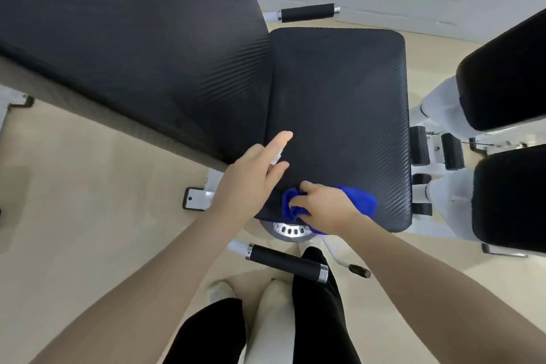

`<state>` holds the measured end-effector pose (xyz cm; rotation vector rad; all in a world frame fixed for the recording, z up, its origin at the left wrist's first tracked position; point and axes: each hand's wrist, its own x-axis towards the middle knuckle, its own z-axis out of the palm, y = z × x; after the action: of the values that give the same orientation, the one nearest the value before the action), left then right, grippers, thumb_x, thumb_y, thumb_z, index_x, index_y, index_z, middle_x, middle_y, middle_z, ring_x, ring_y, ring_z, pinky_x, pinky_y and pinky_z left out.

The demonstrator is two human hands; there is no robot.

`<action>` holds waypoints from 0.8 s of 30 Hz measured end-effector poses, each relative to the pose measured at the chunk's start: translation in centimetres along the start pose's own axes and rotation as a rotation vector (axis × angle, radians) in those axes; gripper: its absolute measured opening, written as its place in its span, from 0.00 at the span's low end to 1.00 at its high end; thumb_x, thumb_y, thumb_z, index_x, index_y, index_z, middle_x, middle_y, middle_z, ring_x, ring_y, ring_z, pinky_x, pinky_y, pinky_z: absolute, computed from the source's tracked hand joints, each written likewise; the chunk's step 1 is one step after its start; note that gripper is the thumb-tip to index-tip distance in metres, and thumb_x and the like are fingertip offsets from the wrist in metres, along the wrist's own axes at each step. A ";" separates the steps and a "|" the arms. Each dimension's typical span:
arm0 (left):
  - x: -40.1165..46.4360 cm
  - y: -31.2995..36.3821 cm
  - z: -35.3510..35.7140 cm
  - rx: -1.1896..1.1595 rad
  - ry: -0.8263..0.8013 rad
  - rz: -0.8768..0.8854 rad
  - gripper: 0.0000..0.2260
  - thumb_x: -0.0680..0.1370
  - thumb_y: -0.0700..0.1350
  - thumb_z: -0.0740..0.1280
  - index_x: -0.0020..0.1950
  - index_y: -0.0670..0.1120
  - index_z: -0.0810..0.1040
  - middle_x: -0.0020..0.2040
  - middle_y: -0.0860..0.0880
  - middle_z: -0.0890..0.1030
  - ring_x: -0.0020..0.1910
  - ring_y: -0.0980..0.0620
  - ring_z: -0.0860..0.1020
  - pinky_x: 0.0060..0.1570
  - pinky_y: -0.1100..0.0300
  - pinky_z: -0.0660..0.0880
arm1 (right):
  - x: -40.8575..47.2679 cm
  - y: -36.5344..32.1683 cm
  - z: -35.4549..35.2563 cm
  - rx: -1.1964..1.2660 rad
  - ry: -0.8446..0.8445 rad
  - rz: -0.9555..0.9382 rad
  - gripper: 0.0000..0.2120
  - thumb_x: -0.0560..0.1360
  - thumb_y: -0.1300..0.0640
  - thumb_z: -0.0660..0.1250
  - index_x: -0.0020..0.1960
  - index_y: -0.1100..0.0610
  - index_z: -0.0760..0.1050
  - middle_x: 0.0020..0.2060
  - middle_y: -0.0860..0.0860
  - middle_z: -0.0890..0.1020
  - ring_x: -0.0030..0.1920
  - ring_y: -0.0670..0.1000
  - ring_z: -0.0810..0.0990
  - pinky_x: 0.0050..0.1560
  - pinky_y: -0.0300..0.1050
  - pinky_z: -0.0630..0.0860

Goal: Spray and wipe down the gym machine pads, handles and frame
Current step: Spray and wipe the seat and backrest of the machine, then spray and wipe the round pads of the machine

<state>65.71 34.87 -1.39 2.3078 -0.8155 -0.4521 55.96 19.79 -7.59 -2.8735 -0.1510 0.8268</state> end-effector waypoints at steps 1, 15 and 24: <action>-0.1 0.3 0.1 -0.010 -0.014 0.007 0.21 0.80 0.48 0.60 0.72 0.58 0.62 0.37 0.54 0.65 0.37 0.52 0.70 0.38 0.60 0.67 | -1.6 1.0 -0.2 0.036 0.093 0.109 0.14 0.77 0.54 0.60 0.61 0.52 0.73 0.55 0.55 0.71 0.47 0.57 0.75 0.35 0.47 0.67; -0.7 12.9 4.6 -0.054 -0.420 0.455 0.19 0.80 0.46 0.61 0.69 0.57 0.61 0.44 0.47 0.71 0.42 0.46 0.75 0.46 0.46 0.75 | -22.4 9.2 -1.7 0.055 0.537 1.143 0.13 0.78 0.49 0.58 0.56 0.56 0.73 0.45 0.54 0.73 0.42 0.53 0.72 0.36 0.46 0.70; 3.1 21.2 14.0 -0.060 -0.550 0.505 0.26 0.78 0.41 0.61 0.71 0.59 0.58 0.48 0.52 0.69 0.36 0.56 0.72 0.45 0.55 0.76 | -27.7 16.7 2.6 0.159 0.627 1.292 0.13 0.78 0.52 0.61 0.58 0.57 0.73 0.51 0.58 0.74 0.50 0.58 0.72 0.40 0.50 0.70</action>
<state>51.82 13.67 2.13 1.8341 -1.5703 -0.8729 32.14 -0.19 1.86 -2.6202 1.8161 -0.0658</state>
